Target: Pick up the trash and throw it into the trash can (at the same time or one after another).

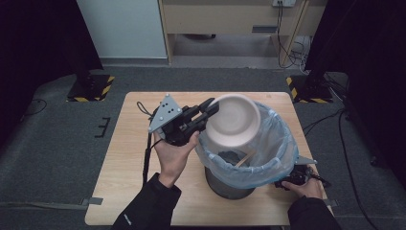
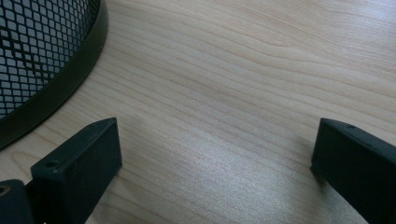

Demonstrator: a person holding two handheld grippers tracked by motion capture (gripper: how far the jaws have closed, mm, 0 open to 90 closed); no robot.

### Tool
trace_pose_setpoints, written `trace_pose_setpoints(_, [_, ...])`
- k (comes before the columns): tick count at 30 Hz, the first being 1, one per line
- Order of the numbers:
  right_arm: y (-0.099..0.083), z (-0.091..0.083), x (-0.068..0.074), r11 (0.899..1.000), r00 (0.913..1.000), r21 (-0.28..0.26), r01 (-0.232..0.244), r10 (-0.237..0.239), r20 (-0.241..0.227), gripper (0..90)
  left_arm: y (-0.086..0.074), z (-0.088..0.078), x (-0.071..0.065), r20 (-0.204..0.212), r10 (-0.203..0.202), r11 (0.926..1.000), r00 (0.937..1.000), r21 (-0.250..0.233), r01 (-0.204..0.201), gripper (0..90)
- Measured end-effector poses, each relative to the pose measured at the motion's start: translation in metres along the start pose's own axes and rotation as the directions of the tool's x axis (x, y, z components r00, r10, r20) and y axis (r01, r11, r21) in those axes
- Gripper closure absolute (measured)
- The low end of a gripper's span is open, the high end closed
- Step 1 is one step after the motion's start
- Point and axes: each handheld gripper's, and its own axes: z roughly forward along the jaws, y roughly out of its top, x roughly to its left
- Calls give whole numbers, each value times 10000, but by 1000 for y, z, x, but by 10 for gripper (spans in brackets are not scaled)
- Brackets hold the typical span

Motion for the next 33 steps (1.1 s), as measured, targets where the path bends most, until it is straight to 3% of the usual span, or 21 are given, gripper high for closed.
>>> trace_pose_setpoints(4, [0, 0, 0, 10000, 10000, 18, -5, 5, -30, 18, -6, -4, 5, -141, -68, 9999, 9999, 107, 69, 675])
trace_pose_setpoints(9, [0, 0, 0, 10000, 10000, 16, 0, 0, -31, 18, -10, -28, 18, -727, 15, 9999, 9973, 144, -5, 588])
trace_pose_setpoints(14, [0, 0, 0, 10000, 10000, 18, 11, -11, -27, 19, -20, -54, 32, -1512, 110, 9992, 9884, 405, -50, 501])
trace_pose_setpoints(18, [0, 0, 0, 10000, 10000, 16, 10, -10, -28, 19, -36, -73, 44, -2063, 96, 9952, 9784, 970, 107, 433])
trace_pose_setpoints(20, [0, 0, 0, 10000, 10000, 18, 9, -9, -28, 19, -48, -82, 49, -2342, 39, 9899, 9722, 1389, 295, 398])
trace_pose_setpoints(22, [0, 0, 0, 10000, 10000, 16, 10, -10, -29, 19, -62, -89, 55, -2572, 53, 9809, 9664, 1894, 450, 380])
trace_pose_setpoints(26, [0, 0, 0, 10000, 10000, 17, 10, -10, -28, 19, -92, -100, 66, -2941, -95, 9557, 9557, 2785, 952, 343])
trace_pose_setpoints(32, [0, 0, 0, 10000, 10000, 17, 12, -12, -27, 19, -136, -115, 82, -3310, -325, 9024, 9431, 3959, 1700, 283])
trace_pose_setpoints(33, [0, 0, 0, 10000, 10000, 15, 10, -10, -27, 19, -143, -118, 84, -3380, -338, 8909, 9405, 4162, 1816, 271])
